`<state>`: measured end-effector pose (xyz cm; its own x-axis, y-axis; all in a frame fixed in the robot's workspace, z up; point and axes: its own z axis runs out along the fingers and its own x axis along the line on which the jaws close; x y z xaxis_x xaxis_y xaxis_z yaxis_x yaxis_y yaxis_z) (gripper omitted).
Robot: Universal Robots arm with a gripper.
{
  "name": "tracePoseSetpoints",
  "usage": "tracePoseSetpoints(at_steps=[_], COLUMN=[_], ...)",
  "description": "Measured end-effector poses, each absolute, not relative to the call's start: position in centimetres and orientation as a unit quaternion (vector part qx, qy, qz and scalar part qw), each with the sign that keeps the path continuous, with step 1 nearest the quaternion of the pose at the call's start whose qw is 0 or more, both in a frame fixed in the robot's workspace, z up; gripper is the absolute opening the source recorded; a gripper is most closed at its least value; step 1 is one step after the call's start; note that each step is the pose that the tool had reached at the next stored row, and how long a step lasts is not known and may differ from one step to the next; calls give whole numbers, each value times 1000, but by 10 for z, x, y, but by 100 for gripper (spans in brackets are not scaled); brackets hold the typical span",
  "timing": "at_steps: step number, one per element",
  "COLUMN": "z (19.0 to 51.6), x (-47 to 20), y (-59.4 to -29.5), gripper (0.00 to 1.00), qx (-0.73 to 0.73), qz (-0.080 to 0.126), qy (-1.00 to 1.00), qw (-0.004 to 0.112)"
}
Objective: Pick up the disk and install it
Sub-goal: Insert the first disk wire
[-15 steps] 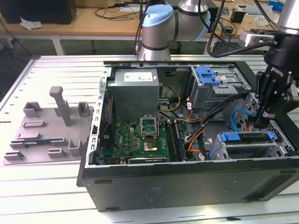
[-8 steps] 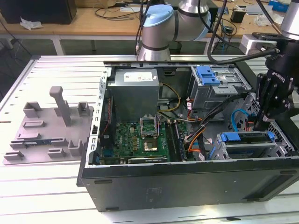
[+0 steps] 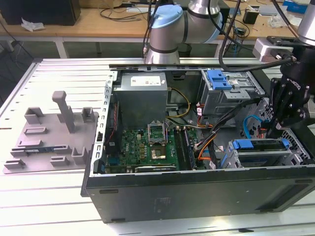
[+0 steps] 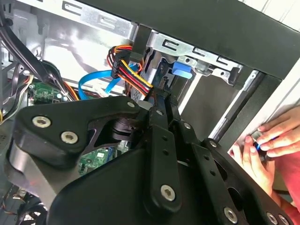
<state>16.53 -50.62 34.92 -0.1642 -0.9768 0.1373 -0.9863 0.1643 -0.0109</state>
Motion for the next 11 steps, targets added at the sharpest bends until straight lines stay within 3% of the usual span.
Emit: tracePoseSetpoints(at_steps=[4,11], z=[349,349], x=[164,164], y=[-510,-511], gripper=[17,17], qx=[652,657], qz=[40,39], qy=[-756,-751], qw=[40,39])
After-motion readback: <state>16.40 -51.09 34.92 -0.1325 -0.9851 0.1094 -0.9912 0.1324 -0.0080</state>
